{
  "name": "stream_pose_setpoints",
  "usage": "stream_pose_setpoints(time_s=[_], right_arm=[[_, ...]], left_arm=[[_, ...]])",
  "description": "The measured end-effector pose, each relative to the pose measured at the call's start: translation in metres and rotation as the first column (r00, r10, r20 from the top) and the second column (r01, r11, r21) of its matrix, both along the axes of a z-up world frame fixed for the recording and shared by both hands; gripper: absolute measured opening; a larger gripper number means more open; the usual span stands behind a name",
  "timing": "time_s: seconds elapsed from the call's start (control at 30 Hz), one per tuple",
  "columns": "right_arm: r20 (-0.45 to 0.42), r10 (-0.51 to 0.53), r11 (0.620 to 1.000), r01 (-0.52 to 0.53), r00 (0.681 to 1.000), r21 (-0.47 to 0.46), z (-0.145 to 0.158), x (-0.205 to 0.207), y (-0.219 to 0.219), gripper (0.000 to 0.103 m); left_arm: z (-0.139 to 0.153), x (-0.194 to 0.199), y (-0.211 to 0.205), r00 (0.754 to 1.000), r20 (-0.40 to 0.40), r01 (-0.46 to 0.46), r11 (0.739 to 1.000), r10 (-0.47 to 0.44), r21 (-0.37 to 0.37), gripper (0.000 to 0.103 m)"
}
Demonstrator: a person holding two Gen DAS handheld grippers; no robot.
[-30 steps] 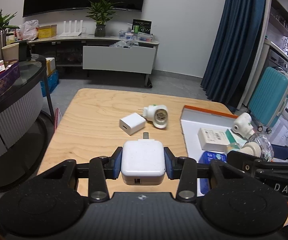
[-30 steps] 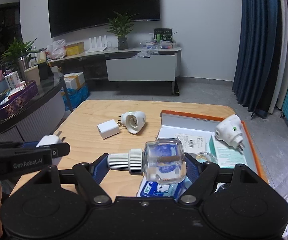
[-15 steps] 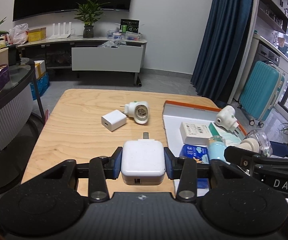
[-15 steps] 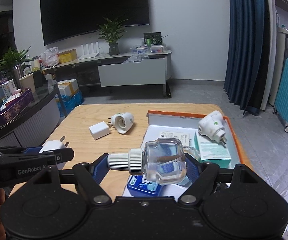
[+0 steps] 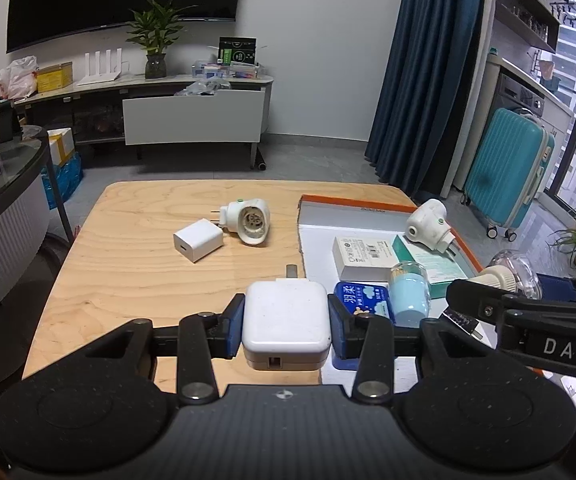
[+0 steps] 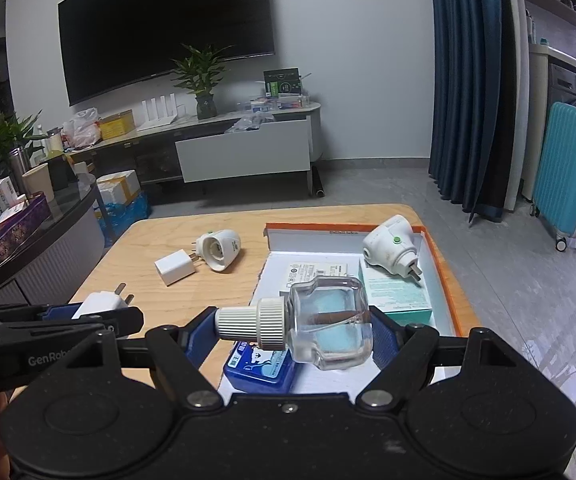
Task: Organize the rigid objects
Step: 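Carry the white adapter and glass bottle over the open box with both tools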
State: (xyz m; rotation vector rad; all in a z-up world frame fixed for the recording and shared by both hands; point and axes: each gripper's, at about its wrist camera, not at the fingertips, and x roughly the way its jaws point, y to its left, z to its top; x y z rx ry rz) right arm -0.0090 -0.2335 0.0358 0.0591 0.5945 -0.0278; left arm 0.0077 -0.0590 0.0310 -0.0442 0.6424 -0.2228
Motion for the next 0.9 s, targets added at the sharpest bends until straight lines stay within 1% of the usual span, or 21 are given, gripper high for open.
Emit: stream_pose_setpoints(time_s=[0.5, 0.9], right_arm=[[0.009, -0.064, 0.998, 0.064, 0.998, 0.019, 0.0, -0.004, -0.024, 0.092], [0.002, -0.136, 0.99, 0.136, 0.991, 0.043, -0.004, 0.001, -0.054, 0.092]], left_arm=[[-0.002, 0.006, -0.026, 0.998, -0.006, 0.057, 0.998, -0.057, 0.013, 0.042], [-0.008, 0.019, -0.052, 0.993, -0.032, 0.114, 0.993, -0.114, 0.008, 0.042]])
